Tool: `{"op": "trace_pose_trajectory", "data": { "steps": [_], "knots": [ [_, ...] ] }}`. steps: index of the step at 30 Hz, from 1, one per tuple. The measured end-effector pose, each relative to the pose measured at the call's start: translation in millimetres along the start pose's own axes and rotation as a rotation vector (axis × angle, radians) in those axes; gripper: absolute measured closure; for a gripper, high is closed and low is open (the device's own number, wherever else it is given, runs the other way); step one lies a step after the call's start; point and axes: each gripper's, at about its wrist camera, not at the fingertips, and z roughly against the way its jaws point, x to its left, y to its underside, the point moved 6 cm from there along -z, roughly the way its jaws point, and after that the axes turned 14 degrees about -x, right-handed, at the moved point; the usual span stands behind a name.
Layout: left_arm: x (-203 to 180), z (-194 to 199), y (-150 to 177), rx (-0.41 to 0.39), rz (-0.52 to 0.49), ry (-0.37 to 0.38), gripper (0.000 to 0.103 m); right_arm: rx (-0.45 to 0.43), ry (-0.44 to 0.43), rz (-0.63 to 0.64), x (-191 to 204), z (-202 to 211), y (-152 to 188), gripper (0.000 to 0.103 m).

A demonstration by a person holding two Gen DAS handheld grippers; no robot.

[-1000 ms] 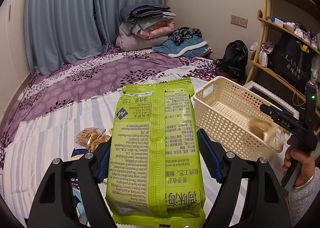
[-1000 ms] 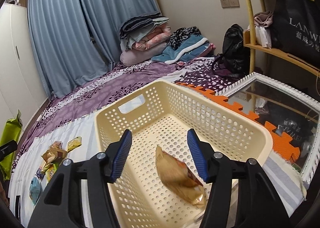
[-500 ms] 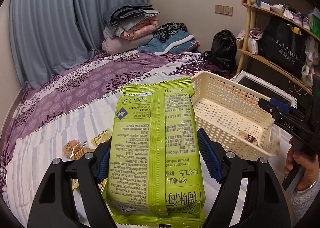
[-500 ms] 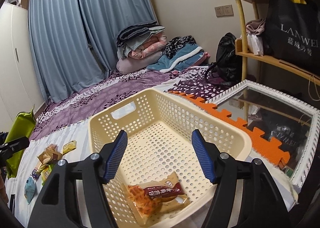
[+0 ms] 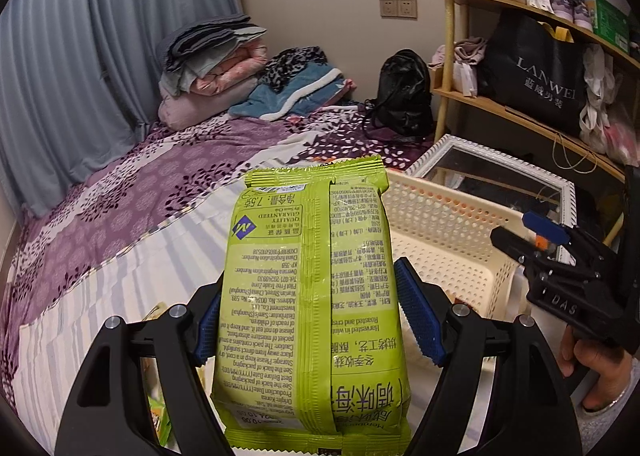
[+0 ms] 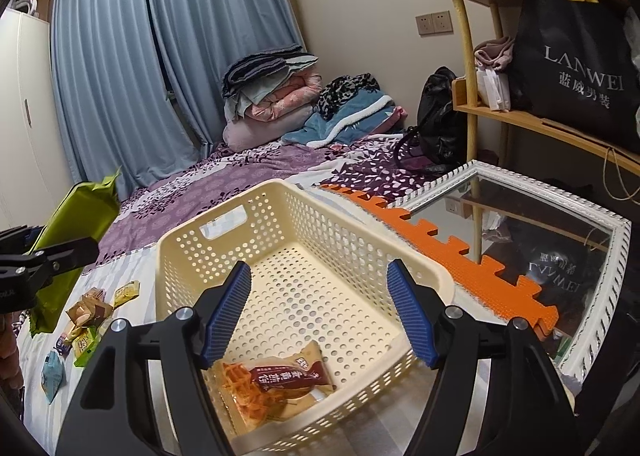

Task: Organize snacks
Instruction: 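Carry the green biscuit pack in the left gripper and release it into the basket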

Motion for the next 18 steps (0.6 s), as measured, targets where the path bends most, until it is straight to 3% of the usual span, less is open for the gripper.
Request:
{"op": "trace_pose_trajectory", "data": {
  "steps": [5,13,15,18],
  "knots": [
    [-24.1,-22.3,-12.4,0.004,-0.014,0.047,0.026,-0.014,0.057,0.046,-10.1,5.1,-6.2,0.024],
    [-57.0,-61.7,-15.5,0.040,-0.007,0.121,0.025,-0.017,0.135,0.107,-25.5,10.0,-12.2,0.022],
    [-60.4,-67.8,-10.9,0.058,-0.001,0.130,0.022,-0.010,0.148,0.107,-29.4,9.1,-12.6,0.022],
    [-63.1,-71.5,-7.2,0.068,0.011,0.137,0.008,-0.002,0.167,0.102,-35.1,7.1,-14.1,0.022]
  ]
}}
